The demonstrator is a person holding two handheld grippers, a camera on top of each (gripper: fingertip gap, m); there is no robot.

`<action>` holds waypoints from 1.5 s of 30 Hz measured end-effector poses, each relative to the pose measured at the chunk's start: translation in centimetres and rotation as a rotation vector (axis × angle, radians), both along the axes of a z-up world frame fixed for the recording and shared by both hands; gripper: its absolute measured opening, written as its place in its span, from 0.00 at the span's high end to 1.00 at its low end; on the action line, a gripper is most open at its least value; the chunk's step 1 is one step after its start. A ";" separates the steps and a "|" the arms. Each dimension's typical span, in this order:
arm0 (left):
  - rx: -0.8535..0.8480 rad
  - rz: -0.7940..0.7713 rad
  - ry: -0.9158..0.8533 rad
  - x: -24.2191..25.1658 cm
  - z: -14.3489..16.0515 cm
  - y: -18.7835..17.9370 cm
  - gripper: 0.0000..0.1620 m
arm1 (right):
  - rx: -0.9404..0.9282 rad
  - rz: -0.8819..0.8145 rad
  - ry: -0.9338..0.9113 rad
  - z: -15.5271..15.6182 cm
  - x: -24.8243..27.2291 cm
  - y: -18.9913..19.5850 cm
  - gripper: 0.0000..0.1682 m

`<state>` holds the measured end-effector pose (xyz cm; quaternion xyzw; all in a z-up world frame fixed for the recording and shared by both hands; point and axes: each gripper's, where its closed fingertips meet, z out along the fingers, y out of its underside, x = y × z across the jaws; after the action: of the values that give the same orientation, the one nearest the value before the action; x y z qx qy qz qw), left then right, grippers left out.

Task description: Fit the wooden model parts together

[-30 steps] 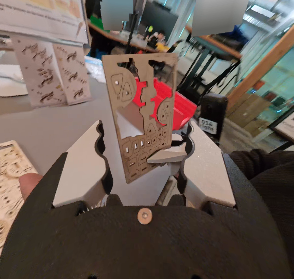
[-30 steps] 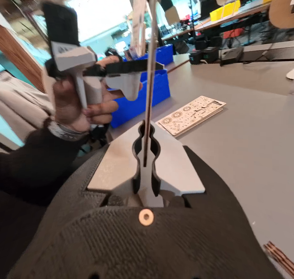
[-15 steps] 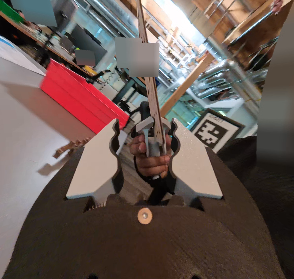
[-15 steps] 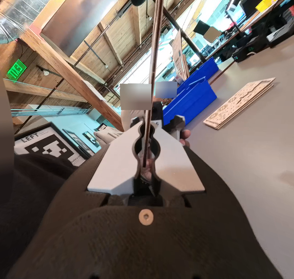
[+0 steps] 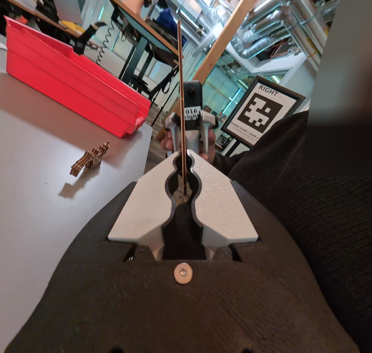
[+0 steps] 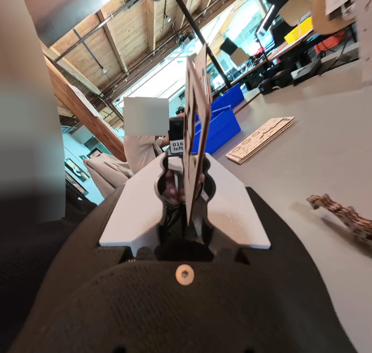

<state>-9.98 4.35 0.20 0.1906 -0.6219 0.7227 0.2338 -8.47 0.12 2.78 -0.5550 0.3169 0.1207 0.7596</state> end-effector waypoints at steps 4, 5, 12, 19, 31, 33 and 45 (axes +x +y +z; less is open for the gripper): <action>0.043 -0.028 0.046 0.4 -0.8 0.8 0.99 | 0.059 -0.047 0.035 0.5 1.6 -2.0 0.85; 0.049 -0.031 0.070 0.6 -1.0 0.9 0.99 | 0.065 -0.053 0.045 0.5 1.8 -2.3 0.88; -0.065 0.004 0.203 2.4 -0.3 2.2 0.99 | 0.030 -0.021 0.102 -0.9 1.7 -1.4 1.00; -0.143 0.046 0.258 3.5 0.3 3.3 0.99 | 0.002 0.022 0.137 -1.8 1.0 -0.3 1.00; -0.166 0.072 0.261 3.9 0.7 3.7 1.00 | -0.014 0.051 0.144 -2.3 0.5 0.4 1.00; -0.167 0.073 0.262 4.0 0.7 3.7 1.00 | -0.014 0.052 0.144 -2.3 0.4 0.4 1.00; -0.169 0.075 0.267 4.0 0.6 3.7 0.99 | -0.014 0.057 0.140 -2.5 0.4 0.4 1.00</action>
<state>-5.96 8.10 0.84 0.2875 -0.5148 0.7488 0.3025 -8.10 0.55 0.33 -0.5593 0.3544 0.1785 0.7278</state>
